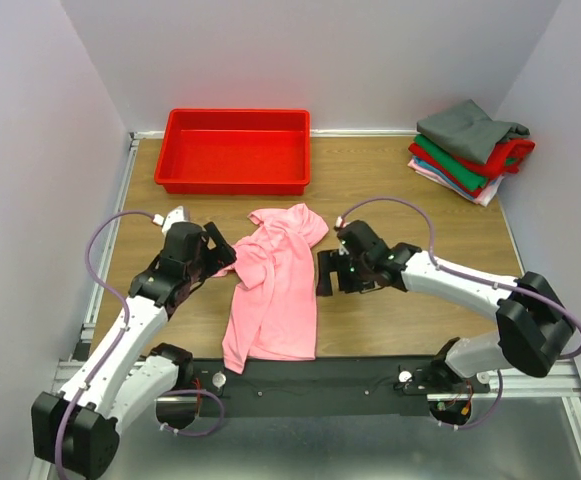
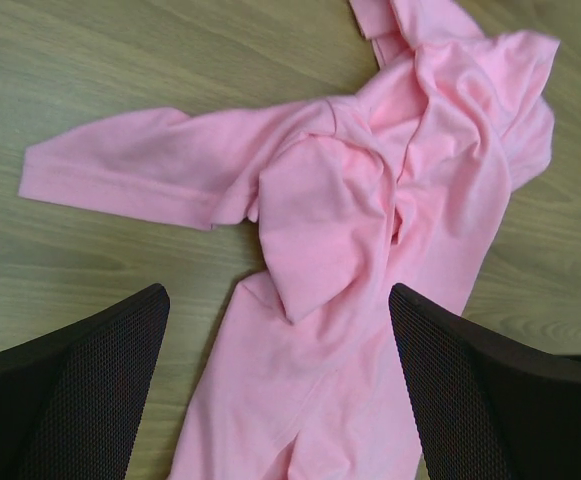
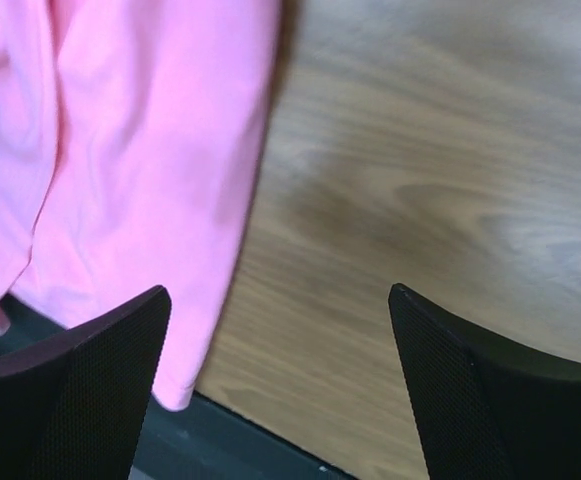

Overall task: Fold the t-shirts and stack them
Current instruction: Flatten the tshirt out

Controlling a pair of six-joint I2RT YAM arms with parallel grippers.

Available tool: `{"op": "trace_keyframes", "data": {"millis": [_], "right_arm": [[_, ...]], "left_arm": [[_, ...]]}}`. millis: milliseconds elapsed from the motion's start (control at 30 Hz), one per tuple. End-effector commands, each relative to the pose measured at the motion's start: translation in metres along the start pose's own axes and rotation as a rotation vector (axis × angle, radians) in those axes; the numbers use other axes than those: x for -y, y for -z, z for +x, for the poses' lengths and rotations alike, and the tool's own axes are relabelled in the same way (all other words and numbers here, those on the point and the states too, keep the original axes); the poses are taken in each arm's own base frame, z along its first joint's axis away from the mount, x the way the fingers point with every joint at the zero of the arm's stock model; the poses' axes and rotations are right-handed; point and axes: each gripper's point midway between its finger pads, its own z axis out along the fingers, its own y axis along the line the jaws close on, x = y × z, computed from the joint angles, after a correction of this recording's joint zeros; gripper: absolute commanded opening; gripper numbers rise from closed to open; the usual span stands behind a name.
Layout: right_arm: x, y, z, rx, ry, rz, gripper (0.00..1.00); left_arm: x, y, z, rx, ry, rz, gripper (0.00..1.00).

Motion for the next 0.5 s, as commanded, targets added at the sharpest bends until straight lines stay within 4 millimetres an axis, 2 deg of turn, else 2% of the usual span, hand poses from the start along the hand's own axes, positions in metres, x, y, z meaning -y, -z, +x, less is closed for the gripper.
{"op": "trace_keyframes", "data": {"millis": [0,33,133,267,300,400,467], "right_arm": [[-0.017,-0.004,0.027,-0.046,0.009,0.005,0.95],[-0.019,-0.005,0.031,-0.051,0.004,0.009,0.94],[-0.032,-0.006,0.048,-0.069,0.016,-0.001,0.92],[-0.049,-0.011,0.071,-0.103,0.022,-0.019,0.84],[-0.054,-0.015,0.083,-0.127,0.034,-0.016,0.81],[-0.065,-0.02,0.102,-0.165,0.048,-0.016,0.75],[-0.066,-0.024,0.105,-0.159,0.051,0.005,0.73]], "left_arm": [[0.0,0.003,-0.015,0.041,0.076,0.024,0.98],[-0.007,-0.002,-0.015,0.035,0.08,0.012,0.98],[-0.011,-0.006,-0.015,0.0,0.082,0.008,0.98],[-0.002,-0.003,-0.032,0.033,0.071,0.02,0.98],[-0.001,-0.004,-0.034,0.029,0.062,0.023,0.98],[0.003,-0.008,-0.04,0.016,0.047,0.027,0.98],[0.005,-0.01,-0.042,0.01,0.039,0.029,0.98]]}}
